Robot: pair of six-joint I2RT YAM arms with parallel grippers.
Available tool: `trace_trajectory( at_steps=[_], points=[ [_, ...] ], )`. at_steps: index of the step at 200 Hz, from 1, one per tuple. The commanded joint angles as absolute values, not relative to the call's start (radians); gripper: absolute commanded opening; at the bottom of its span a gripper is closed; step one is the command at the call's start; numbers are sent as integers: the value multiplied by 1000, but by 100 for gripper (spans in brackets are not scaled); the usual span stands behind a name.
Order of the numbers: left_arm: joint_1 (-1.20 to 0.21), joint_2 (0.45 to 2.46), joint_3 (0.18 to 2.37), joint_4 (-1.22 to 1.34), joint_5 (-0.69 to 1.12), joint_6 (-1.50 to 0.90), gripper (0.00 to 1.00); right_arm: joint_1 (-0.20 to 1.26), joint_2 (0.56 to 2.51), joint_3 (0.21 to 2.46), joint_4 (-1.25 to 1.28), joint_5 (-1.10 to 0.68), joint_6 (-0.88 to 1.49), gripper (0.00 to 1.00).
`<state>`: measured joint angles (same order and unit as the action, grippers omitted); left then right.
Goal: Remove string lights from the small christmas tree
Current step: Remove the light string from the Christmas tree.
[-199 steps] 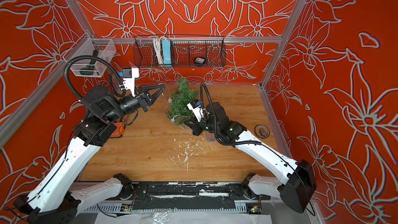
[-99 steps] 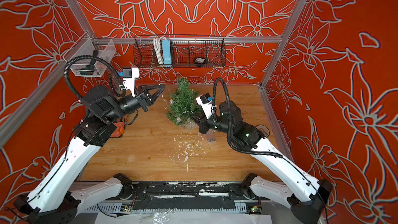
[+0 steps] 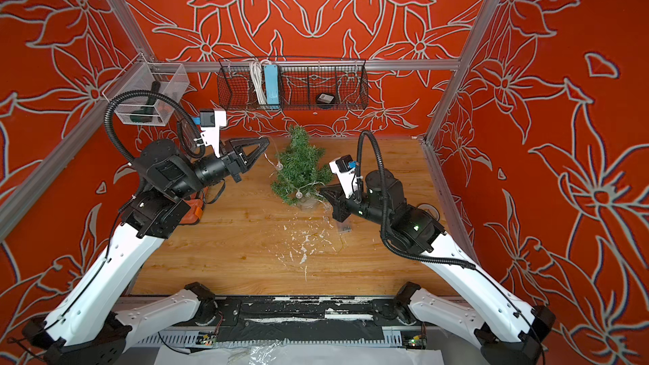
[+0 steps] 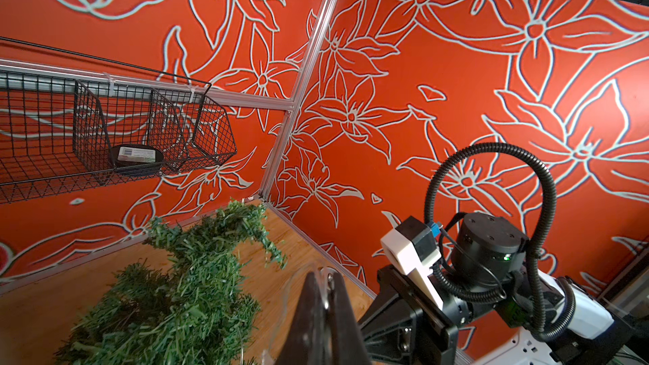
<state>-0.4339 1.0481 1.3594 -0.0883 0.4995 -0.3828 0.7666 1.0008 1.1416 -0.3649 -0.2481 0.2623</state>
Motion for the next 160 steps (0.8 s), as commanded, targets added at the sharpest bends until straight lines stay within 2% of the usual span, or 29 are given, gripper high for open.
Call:
trace_trajectory(
  at_steps=[1,63,160],
  points=[
    [-440,1047,1366,-52,515,-388,0,772,1052,1244,-298,-172,208,0],
    [-440,1057,1398,-67,523,-389,0,735,1202,1419,-243,-34,142,0],
    [-462,1149,1527,-71,579,-406,0,691,1055,1381,-256,174,95,0]
  ],
)
